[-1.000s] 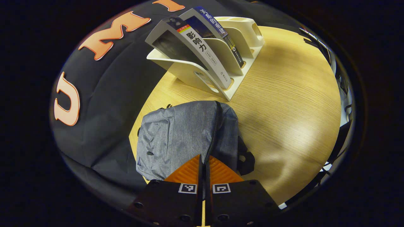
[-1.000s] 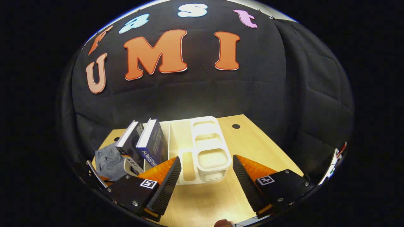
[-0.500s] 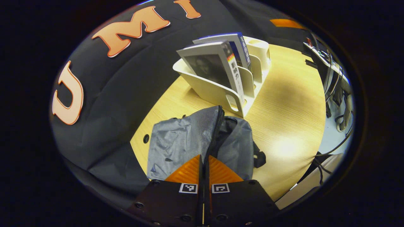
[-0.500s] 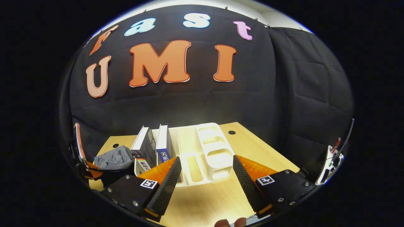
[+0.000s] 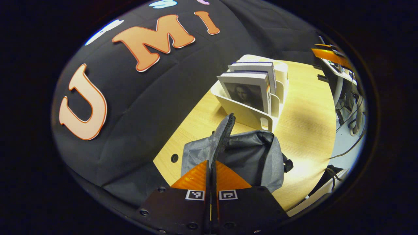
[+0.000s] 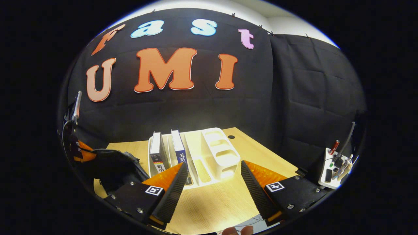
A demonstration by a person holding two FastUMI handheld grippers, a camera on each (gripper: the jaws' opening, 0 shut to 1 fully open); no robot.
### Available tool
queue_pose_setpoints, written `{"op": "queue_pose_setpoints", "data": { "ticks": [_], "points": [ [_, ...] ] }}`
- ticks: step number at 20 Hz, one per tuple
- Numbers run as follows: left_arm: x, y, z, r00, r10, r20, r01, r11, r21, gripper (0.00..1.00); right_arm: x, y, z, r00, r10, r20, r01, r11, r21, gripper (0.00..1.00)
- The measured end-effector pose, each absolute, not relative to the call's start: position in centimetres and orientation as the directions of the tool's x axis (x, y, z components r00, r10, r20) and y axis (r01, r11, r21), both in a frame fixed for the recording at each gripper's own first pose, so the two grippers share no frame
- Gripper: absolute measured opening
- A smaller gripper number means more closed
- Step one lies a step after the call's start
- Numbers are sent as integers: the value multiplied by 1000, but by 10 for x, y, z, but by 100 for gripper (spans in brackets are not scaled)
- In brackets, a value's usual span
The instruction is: Open the schoolbag, grab two books from the bookshelf and put them into the schoolbag.
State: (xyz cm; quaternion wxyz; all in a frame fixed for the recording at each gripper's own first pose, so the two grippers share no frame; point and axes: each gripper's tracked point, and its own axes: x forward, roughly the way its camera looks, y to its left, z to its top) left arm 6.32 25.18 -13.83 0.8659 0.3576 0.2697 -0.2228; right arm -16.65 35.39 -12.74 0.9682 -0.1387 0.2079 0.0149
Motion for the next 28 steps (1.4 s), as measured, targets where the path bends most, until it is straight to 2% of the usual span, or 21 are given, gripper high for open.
{"op": "queue_pose_setpoints", "data": {
  "ticks": [6,11,16,22,25,28],
  "points": [
    [85,264,-109,781,-167,-602,529,689,496,1,-168,369,-121,899,24,-438,-143,960,-242,98],
    [91,261,-92,799,-134,-586,504,681,532,1,-156,368,-124,880,71,-469,-222,935,-275,98],
    [95,269,-87,809,-73,-584,443,727,524,1,-143,388,-138,833,171,-527,-316,928,-197,98],
    [93,269,-96,796,-72,-601,448,738,504,1,-124,446,-129,758,286,-586,-397,915,-67,98],
    [96,273,-96,794,-79,-603,462,723,514,1,-111,478,-125,721,293,-627,-429,901,-72,98],
    [99,276,-99,784,-100,-612,488,710,508,1,-91,498,-129,685,256,-682,-462,877,-135,98]
  ]
}}
